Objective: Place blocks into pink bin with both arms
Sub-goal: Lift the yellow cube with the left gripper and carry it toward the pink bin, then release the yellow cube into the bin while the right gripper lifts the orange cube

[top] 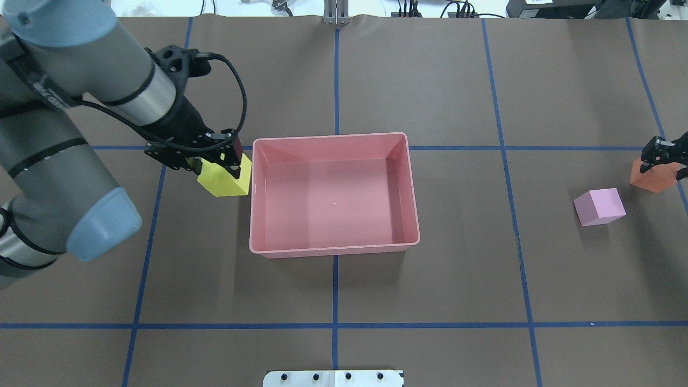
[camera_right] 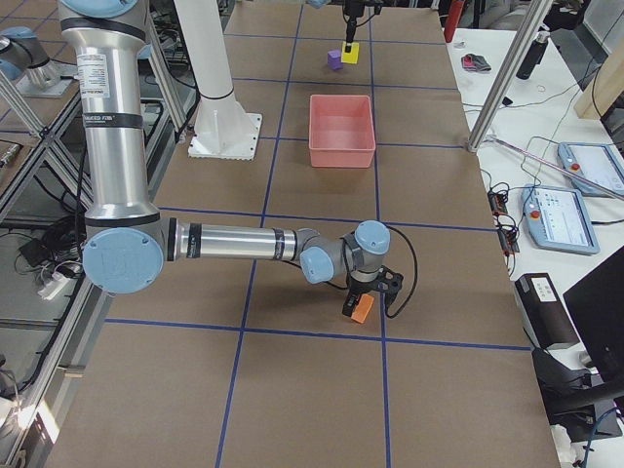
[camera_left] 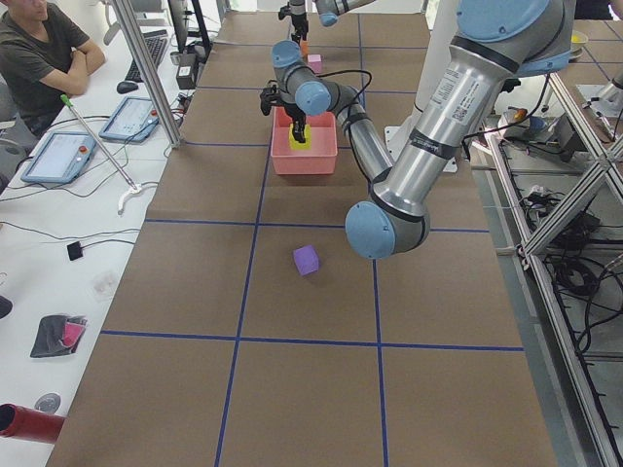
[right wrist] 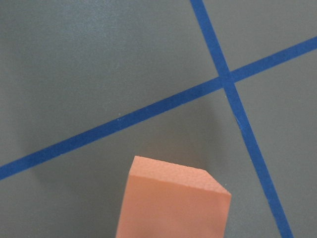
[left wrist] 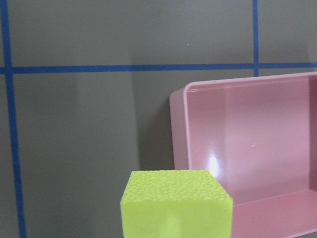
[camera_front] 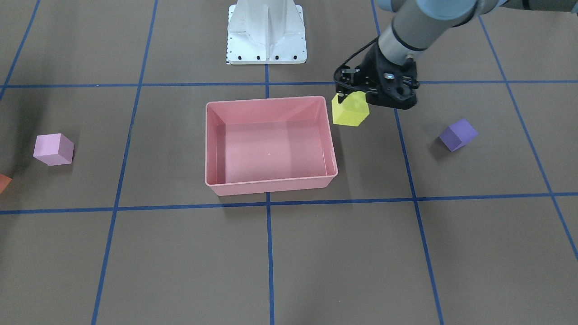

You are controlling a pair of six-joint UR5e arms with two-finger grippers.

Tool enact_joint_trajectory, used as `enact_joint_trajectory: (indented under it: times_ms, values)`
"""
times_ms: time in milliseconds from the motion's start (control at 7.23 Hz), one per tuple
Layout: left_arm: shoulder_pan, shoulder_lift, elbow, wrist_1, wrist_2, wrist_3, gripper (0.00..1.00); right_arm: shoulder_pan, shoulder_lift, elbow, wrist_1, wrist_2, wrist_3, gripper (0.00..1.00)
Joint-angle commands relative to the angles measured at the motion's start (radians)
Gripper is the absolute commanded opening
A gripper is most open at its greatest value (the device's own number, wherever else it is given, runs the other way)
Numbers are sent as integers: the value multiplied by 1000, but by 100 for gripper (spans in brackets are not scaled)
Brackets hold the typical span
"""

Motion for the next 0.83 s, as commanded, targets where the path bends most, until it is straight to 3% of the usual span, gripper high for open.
enact_joint_trajectory:
  times_ms: [0, 277, 553, 692]
  values:
    - [104, -82, 54, 0, 74, -92, 0, -1, 52, 5, -8, 8, 25, 0]
    - [105, -199, 218, -14, 109, -92, 0, -1, 141, 14, -20, 17, 73, 0]
    - [129, -219, 300, -64, 123, -92, 0, -23, 212, 77, -35, 55, 202, 0]
    - [146, -222, 338, -95, 143, -94, 15, -78, 257, 130, -43, 60, 338, 0]
